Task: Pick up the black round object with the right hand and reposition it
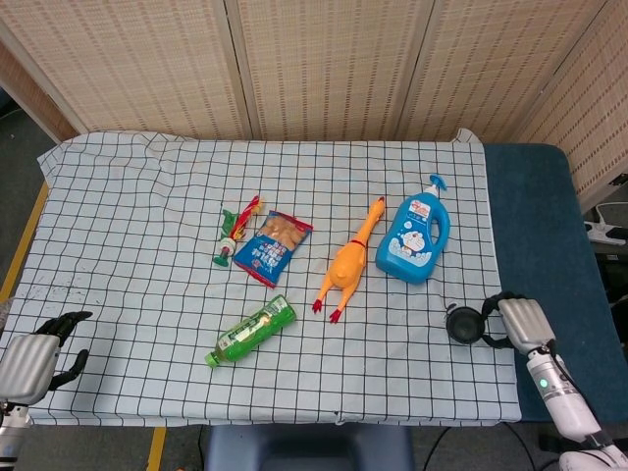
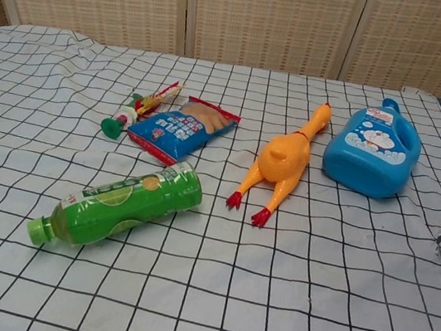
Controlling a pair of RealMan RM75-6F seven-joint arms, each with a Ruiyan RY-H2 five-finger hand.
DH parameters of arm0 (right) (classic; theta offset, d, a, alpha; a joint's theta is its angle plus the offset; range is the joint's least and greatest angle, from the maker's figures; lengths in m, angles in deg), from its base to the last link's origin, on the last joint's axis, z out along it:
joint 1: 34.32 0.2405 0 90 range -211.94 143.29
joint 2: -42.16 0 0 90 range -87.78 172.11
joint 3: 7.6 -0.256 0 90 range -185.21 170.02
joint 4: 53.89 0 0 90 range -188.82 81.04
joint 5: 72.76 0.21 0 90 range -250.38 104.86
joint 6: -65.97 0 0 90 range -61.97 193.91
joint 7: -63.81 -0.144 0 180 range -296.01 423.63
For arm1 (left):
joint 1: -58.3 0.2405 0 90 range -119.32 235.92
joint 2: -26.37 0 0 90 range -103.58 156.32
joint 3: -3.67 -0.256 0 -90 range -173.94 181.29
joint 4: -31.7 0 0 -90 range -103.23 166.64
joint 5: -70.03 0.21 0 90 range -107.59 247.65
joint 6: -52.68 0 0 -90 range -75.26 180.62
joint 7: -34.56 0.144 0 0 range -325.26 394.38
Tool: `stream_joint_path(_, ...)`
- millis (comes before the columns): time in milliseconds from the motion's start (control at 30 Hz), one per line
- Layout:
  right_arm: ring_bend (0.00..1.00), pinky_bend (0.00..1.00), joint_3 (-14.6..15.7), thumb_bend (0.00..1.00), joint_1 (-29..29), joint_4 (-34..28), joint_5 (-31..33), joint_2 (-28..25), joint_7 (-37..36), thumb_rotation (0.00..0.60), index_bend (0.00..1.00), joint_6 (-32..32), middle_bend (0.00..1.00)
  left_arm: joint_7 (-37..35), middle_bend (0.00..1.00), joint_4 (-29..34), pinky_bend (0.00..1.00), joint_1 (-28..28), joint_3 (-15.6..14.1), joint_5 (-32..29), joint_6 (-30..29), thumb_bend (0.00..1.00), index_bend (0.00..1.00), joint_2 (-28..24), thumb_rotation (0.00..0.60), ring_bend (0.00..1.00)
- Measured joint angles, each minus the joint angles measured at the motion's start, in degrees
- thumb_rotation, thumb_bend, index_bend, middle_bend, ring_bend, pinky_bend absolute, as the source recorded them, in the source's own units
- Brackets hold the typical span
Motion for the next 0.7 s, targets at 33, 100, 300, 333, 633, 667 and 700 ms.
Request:
stream_joint_path(33, 0.22, 0.31, 0.01, 0.1, 0.02, -0.21, 0.41, -0.16, 0.27, 0.6, 0.49, 0.46, 0.31, 0.07, 0.26, -0.04, 0.63, -0.01, -0.02, 0.03, 0.0, 0.43, 0.22, 0.02, 0.6, 0.32)
stream_joint_path(100, 0.21, 0.31, 0.01, 0.1, 0.1, -0.89, 1.51, -0.65, 1.15, 0.6, 0.48, 1.61, 0.29, 0.05, 0.26, -0.06, 0.63, -0.01, -0.03, -0.1, 0.11, 0.43, 0.22, 0.03, 0.6, 0.32)
stream_joint_path(300, 0.15, 0.31, -0.27, 0.1, -0.13, -2.7, 2.93, -1.46, 3.32, 0.6, 0.45, 1.4, 0.27, -0.04, 0.26, -0.14, 0.63, 0.03, -0.01, -0.08, -0.02, 0.43, 0.22, 0.05, 0.6, 0.32)
stream_joint_path(333, 0.13, 0.31, -0.3, 0.1, -0.18, -3.0, 3.16, -1.61, 3.7, 0.6, 0.43, 1.34, 0.26, -0.07, 0.26, -0.11, 0.63, 0.01, 0.01, -0.22, 0.11, 0.43, 0.22, 0.04, 0.6, 0.32)
stream_joint_path(633, 0.04, 0.31, -0.56, 0.1, -0.68, -5.15, 3.23, -2.13, 6.44, 0.6, 0.26, -0.79, 0.17, 0.29, 0.26, 0.04, 0.63, -0.19, -0.08, -0.27, 0.63, 0.43, 0.22, 0.08, 0.6, 0.32)
stream_joint_path(667, 0.04, 0.31, -0.5, 0.1, -0.67, -4.96, 2.32, -1.92, 5.57, 0.6, 0.25, -1.08, 0.16, 0.37, 0.26, 0.04, 0.63, -0.2, -0.1, -0.25, 0.63, 0.43, 0.22, 0.1, 0.6, 0.32)
stream_joint_path(700, 0.04, 0.31, -0.44, 0.1, -0.64, -4.73, 1.57, -1.74, 4.74, 0.6, 0.25, -1.29, 0.16, 0.42, 0.26, 0.03, 0.63, -0.2, -0.11, -0.23, 0.6, 0.43, 0.22, 0.11, 0.6, 0.32)
